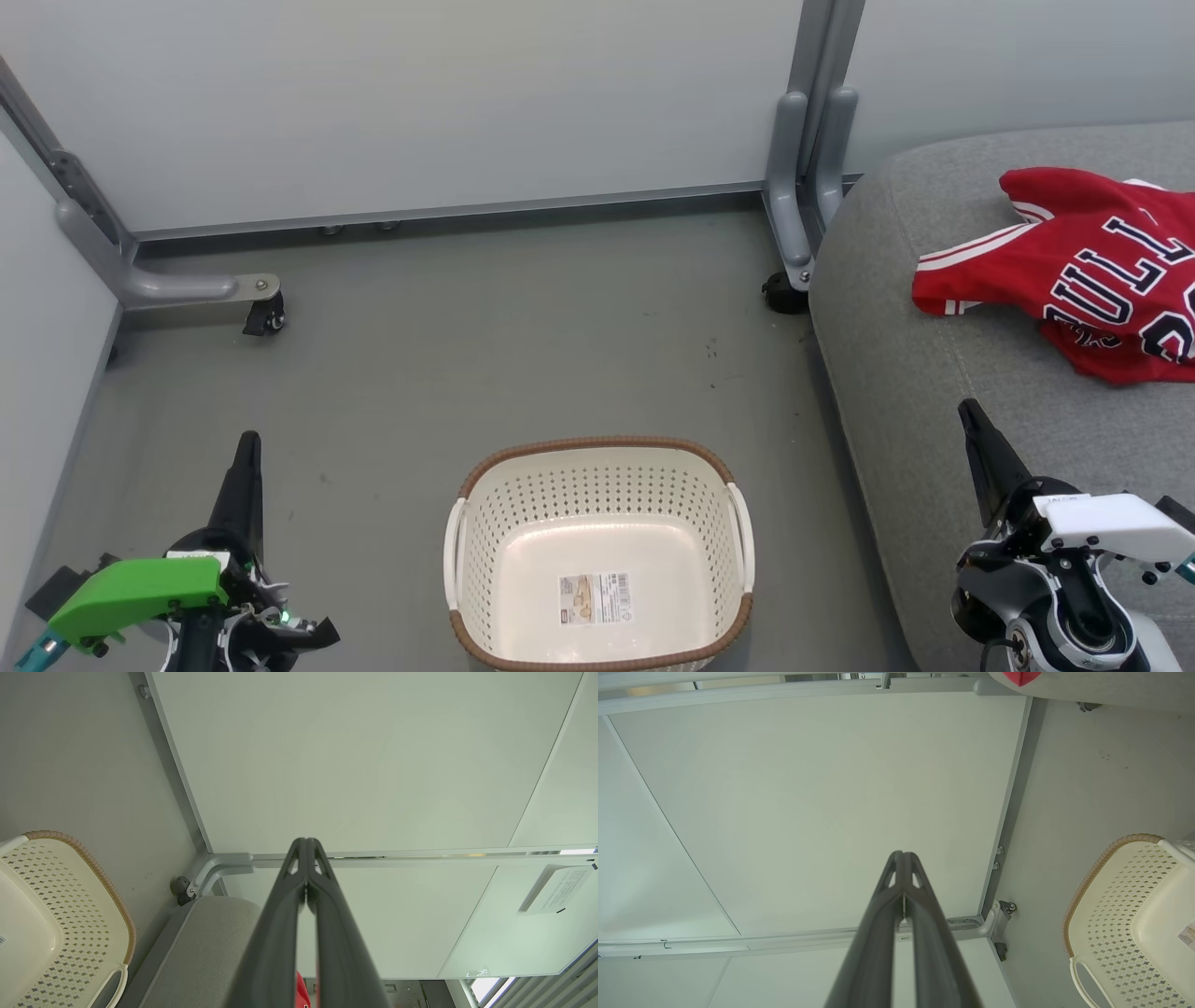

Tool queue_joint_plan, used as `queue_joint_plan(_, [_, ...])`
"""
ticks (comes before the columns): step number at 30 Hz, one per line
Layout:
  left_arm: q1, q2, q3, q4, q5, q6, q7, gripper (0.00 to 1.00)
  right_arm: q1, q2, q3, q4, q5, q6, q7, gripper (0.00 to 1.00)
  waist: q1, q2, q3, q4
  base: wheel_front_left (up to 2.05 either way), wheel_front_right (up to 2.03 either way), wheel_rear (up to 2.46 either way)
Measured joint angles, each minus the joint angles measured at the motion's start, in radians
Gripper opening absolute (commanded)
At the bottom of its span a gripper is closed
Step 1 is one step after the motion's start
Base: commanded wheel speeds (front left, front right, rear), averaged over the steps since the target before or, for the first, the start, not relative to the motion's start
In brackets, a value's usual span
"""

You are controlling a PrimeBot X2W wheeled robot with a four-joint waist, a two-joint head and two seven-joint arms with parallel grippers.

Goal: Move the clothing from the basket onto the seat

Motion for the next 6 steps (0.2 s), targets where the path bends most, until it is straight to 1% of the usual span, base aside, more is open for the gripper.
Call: queue_joint_plan(6, [0.000,-0.001,0.001,0.000,0.001,0.000,0.000,0.00,0.000,0.001,-0.002,0.000,-0.002,0.000,0.001,0.00,0.0000,0.0000,0.000,0.000,0.00,0.00,0.00])
